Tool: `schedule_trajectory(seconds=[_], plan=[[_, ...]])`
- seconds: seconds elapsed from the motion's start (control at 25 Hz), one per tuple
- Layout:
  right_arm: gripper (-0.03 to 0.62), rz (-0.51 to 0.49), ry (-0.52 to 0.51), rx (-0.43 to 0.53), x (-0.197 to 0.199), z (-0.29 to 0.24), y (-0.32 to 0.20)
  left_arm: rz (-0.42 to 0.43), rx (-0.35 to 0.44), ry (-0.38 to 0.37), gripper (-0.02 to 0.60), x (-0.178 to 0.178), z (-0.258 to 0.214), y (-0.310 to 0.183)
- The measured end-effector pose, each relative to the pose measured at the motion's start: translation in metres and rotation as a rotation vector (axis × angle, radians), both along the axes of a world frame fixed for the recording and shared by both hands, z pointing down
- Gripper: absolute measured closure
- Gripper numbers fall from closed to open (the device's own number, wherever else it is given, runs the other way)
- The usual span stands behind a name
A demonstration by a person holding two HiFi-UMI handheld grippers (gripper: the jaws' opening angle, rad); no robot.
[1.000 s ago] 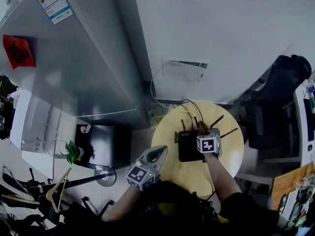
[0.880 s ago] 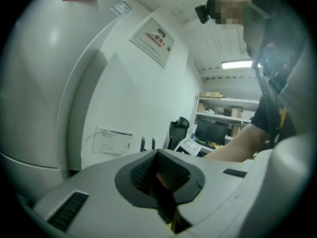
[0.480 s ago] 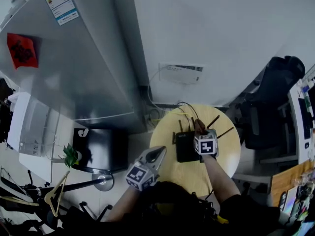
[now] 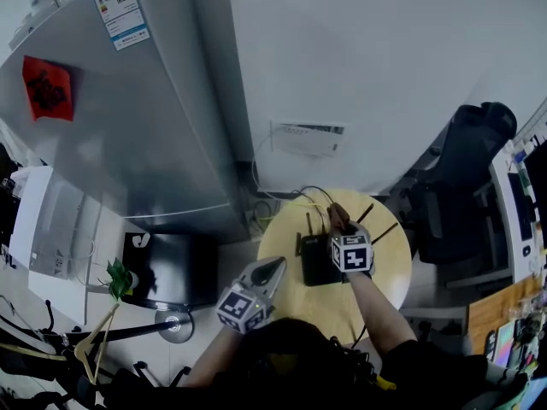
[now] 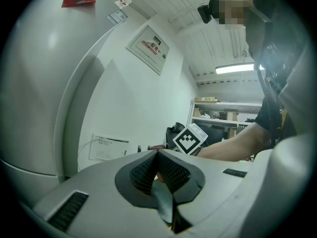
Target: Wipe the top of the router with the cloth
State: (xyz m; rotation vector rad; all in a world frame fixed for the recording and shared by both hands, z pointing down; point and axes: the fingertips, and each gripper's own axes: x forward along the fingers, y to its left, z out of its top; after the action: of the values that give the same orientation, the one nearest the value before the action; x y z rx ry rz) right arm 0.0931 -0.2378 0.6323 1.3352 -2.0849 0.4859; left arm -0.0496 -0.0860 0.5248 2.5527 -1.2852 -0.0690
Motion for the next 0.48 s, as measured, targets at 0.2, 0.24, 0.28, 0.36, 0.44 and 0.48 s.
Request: schedule_trajectory(seconds=[0.2,0.24,0.28,0.36,0.44,0.48], plan=[[0.533,-0.013,-0.026,0.057,-0.010,-0.025,0.001,-0.010,0.003,0.004,0.580,-0.004,0.000,0.001],[0.533,-0.017,-0.030,0.069,-0.012,-0.030,0.001,-0.010,0.003,0.006,0.580,-0.004,0.000,0.002],[0.533,-0.023,-0.031,0.084,-0.014,-0.035,0.001,-0.009,0.003,0.008,0.580,-0.004,0.000,0.002],[0.533,-0.037,-0.030,0.112,-0.016,-0.043,0.001,-0.005,0.004,0.008,0.580,-0.003,0.000,0.003],[0.533,-0.048,-0.033,0.134,-0.019,-0.050,0.002,0.002,0.006,0.009,0.580,0.000,0.000,0.002],[0.533,-0.053,-0.040,0.146,-0.020,-0.054,0.003,0.006,0.009,0.009,0.580,0.001,-0.001,0.002]])
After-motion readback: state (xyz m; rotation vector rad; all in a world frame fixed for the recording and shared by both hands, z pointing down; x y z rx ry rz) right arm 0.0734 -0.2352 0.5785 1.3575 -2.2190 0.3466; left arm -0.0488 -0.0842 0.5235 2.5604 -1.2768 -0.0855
